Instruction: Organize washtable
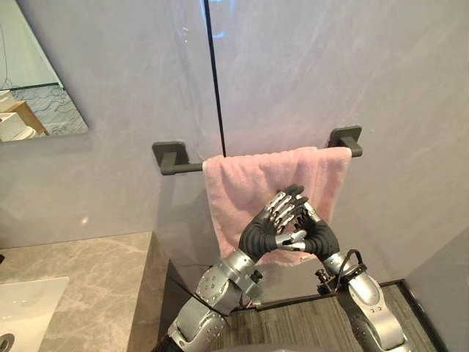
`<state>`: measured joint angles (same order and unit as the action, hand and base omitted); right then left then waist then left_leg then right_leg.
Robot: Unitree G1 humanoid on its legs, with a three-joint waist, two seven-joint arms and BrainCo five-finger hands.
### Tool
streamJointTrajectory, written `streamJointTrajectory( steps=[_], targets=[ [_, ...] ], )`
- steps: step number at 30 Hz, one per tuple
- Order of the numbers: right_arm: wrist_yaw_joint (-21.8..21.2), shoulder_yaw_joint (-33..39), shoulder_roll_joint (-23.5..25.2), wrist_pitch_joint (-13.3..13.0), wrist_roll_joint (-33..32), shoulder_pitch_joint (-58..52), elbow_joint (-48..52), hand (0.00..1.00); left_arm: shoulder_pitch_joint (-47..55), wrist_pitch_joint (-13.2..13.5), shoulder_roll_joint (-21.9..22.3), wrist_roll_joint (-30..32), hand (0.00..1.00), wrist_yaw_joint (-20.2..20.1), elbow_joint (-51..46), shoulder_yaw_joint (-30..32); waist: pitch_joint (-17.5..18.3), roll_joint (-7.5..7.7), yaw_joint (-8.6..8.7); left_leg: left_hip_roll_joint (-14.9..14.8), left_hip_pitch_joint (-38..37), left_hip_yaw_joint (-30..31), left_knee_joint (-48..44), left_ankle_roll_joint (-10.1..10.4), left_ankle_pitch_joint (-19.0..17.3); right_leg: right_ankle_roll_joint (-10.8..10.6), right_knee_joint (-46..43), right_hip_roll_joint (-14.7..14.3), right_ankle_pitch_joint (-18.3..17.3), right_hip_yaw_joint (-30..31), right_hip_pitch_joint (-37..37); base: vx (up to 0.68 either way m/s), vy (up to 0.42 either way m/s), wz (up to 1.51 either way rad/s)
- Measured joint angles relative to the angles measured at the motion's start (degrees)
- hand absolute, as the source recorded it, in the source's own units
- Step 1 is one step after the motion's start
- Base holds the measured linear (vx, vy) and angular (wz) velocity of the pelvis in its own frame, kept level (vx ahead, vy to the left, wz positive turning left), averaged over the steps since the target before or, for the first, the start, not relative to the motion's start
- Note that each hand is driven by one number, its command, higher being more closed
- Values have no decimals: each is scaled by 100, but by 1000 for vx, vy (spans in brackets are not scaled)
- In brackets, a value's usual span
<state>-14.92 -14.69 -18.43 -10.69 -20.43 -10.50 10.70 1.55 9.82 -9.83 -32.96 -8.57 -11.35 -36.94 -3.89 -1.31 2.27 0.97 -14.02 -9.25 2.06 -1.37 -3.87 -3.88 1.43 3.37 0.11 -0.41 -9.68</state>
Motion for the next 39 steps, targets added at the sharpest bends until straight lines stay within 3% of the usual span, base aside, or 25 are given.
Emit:
streamJointTrajectory(
  steps=[11,16,25,39],
  targets=[
    [388,-208,391,119,1099,402,-944,0,-14,-62,100,493,0,166,679,340,-42,65,-6,3,99,119,-3,-1,1,7,106,47,27,-115,-6,-12,-16,5],
    [600,-127,637,127,1439,415,-1158,0,-29,-61,328,898,0,430,1030,678,-79,124,-2,-1,138,148,-1,-1,2,22,193,51,66,-156,-57,-2,-27,4],
    [1125,1090,988,214,1667,400,-1305,0,-39,-52,413,1347,0,864,1333,1736,-134,184,-3,13,180,203,6,-2,4,20,179,63,63,-226,-22,-19,-19,2],
    [1354,2318,1440,202,1660,155,-917,0,310,-41,766,1578,0,956,1332,2958,-165,208,-2,12,181,210,6,1,2,15,179,30,58,-256,-1,-23,-25,0]
  ],
)
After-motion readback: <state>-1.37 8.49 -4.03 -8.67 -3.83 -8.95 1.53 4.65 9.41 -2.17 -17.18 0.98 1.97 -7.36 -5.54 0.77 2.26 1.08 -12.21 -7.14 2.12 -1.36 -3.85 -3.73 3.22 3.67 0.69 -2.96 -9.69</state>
